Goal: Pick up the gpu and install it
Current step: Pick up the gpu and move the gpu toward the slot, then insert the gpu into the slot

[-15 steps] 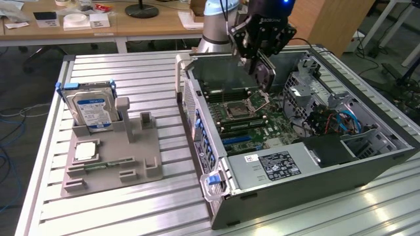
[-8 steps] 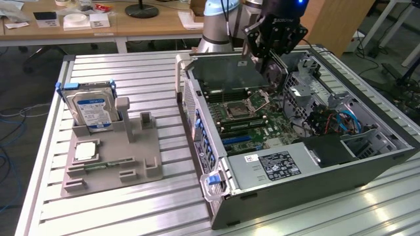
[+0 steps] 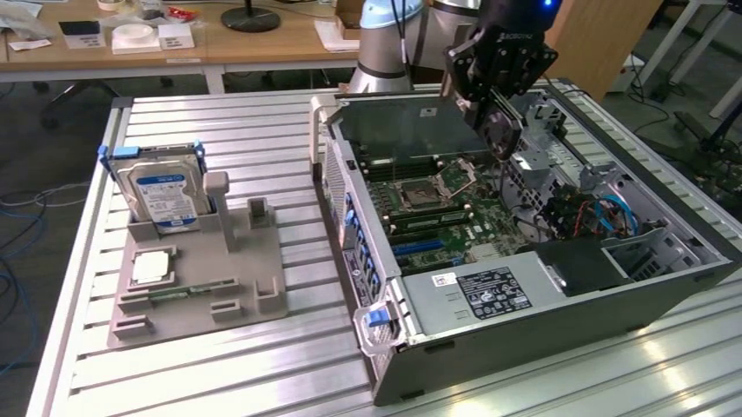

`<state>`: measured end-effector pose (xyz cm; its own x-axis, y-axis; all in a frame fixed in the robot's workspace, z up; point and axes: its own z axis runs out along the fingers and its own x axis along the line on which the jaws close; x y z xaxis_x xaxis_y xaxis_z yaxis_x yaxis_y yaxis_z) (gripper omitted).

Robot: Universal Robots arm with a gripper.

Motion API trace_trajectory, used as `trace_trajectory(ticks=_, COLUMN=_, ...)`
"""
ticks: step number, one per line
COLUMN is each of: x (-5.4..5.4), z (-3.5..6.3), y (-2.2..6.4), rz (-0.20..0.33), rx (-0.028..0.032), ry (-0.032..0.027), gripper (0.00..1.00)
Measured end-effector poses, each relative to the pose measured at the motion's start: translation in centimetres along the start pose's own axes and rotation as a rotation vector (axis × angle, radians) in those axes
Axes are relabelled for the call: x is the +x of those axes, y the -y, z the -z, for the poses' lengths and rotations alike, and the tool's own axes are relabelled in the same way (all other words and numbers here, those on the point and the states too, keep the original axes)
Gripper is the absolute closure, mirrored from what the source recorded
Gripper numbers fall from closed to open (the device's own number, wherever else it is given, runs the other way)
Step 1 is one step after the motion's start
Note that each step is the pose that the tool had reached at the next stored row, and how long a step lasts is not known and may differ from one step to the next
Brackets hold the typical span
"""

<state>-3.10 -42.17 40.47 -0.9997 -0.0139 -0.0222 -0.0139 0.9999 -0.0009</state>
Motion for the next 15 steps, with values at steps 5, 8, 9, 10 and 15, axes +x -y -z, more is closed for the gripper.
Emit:
trace_trajectory(ticks=5, x=-0.15, z=0.0, y=0.0, rz=0.0, rx=0.0, ry=0.0, gripper=0.72)
trace_trajectory(ticks=8, x=-0.15, z=0.0, y=0.0, rz=0.0, rx=0.0, ry=0.0, gripper=0.72)
trace_trajectory(ticks=9, x=-0.15, z=-0.01, y=0.0, rz=0.0, rx=0.0, ry=0.0, gripper=0.72)
trace_trajectory(ticks=10, x=-0.15, z=0.0, y=0.0, rz=0.0, rx=0.0, ry=-0.0001, gripper=0.72)
trace_trajectory(ticks=15, x=-0.15, z=-0.01, y=0.0, rz=0.006, rx=-0.0002, ry=0.0, gripper=0.72)
